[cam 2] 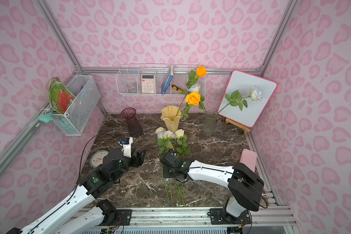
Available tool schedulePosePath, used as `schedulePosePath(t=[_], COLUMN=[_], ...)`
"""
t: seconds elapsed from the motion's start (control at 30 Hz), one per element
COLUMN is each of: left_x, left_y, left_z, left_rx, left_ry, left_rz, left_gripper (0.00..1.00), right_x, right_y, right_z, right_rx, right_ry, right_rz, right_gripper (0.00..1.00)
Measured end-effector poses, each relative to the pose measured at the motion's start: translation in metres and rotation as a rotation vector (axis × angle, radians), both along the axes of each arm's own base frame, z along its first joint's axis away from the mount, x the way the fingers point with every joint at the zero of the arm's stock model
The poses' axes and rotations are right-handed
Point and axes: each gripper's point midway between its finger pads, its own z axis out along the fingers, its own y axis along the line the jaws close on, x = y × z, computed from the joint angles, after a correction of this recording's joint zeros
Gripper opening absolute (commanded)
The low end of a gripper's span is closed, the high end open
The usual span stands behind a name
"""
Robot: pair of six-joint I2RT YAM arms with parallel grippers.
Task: Arrange the flowers in different vases according to their colors
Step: Pick up the flower at the center of the board, then insert the flower into the vase.
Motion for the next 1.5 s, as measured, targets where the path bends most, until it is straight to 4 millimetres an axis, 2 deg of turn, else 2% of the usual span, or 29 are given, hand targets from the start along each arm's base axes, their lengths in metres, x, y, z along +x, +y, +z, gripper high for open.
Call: schedulePosePath(t=[0.1, 0.17, 0.27, 0.4, 0.5, 0.57, 0.6, 0.67, 0.77, 0.83, 0.93, 1.07, 1.27, 1.33, 1.5], left_x=[-0.003, -0.004, -0.002, 0.001, 0.003, 0.005, 0.006, 0.009, 0.014, 0.017, 0.021, 0.026, 0.028, 0.028, 0.027], left_y=[0.002, 0.002, -0.005, -0.018, -0.025, -0.031, -0.035, -0.043, -0.054, -0.06, -0.067, -0.073, -0.079, -0.079, -0.082], left_z=[-0.026, -0.04, -0.055, -0.073, -0.086, -0.09, -0.091, -0.091, -0.09, -0.091, -0.092, -0.093, -0.095, -0.094, -0.094], left_rx=[0.0, 0.002, 0.012, 0.008, -0.005, -0.007, -0.009, -0.024, -0.026, -0.028, -0.032, -0.033, -0.03, -0.03, -0.035], left_ry=[0.068, 0.107, 0.164, 0.24, 0.292, 0.311, 0.318, 0.324, 0.326, 0.331, 0.337, 0.341, 0.343, 0.34, 0.345], left_rz=[0.029, 0.043, 0.044, 0.043, 0.044, 0.037, 0.033, 0.022, 0.003, -0.007, -0.018, -0.025, -0.047, -0.052, -0.069], left_gripper=[0.67, 0.68, 0.67, 0.67, 0.67, 0.67, 0.67, 0.68, 0.68, 0.68, 0.68, 0.68, 0.68, 0.68, 0.68], right_x=[0.007, 0.01, 0.011, 0.016, 0.03, 0.043, 0.051, 0.067, 0.098, 0.117, 0.139, 0.171, 0.224, 0.239, 0.269], right_y=[0.007, 0.004, -0.016, -0.051, -0.072, -0.084, -0.092, -0.113, -0.163, -0.202, -0.242, -0.259, -0.27, -0.28, -0.282], right_z=[0.058, 0.095, 0.154, 0.23, 0.271, 0.289, 0.296, 0.296, 0.302, 0.319, 0.335, 0.335, 0.317, 0.31, 0.303], right_rx=[0.074, 0.116, 0.179, 0.251, 0.228, 0.178, 0.14, 0.044, -0.085, -0.115, -0.141, -0.171, -0.22, -0.233, -0.215], right_ry=[-0.09, -0.145, -0.243, -0.433, -0.591, -0.711, -0.794, -0.92, -1.059, -1.131, -1.21, -1.256, -1.27, -1.266, -1.277], right_rz=[0.013, 0.006, -0.016, -0.074, -0.132, -0.177, -0.209, -0.265, -0.413, -0.547, -0.692, -0.743, -0.756, -0.774, -0.78], right_gripper=[0.0, 0.0, 0.0, 0.0, 0.0, 0.0, 0.0, 0.0, 0.0, 0.0, 0.0, 0.0, 0.0, 0.0, 0.0])
